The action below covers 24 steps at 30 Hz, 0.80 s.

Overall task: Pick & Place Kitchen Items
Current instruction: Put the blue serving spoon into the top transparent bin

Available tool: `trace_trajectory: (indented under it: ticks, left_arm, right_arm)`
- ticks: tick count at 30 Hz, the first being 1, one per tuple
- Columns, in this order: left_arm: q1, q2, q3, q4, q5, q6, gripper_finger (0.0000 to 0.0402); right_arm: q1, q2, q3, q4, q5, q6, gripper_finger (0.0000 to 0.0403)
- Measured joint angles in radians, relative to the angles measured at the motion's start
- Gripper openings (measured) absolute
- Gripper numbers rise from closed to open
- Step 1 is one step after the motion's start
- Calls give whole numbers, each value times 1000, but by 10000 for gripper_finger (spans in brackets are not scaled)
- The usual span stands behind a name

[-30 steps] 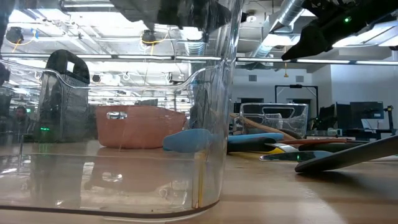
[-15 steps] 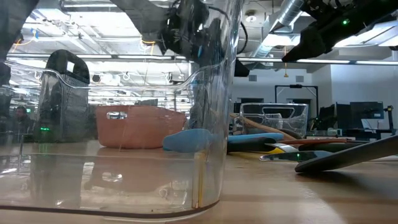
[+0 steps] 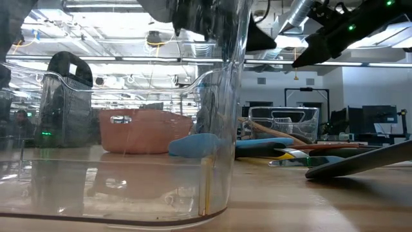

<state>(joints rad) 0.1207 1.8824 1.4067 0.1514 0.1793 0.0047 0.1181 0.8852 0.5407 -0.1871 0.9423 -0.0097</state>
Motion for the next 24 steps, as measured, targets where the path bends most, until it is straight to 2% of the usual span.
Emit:
trace_trajectory:
  ticks: [3,9,12,17,24]
  left_arm:
    - [-16,19,27,3,-8,17,3]
    - [-32,160,113,-9,-13,17,3]
    - [-35,183,121,-23,-13,17,3]
    - [-49,184,124,-244,-52,-26,3]
    - [-96,184,123,-550,-235,-92,3]
  right_arm:
    - [-13,0,0,0,-1,-1,1]
    - [-23,0,0,1,-1,-25,1]
    - [-23,0,0,-6,-1,-26,1]
    - [-21,0,0,-35,-2,-26,1]
    - [-21,0,0,-41,-2,-24,1]
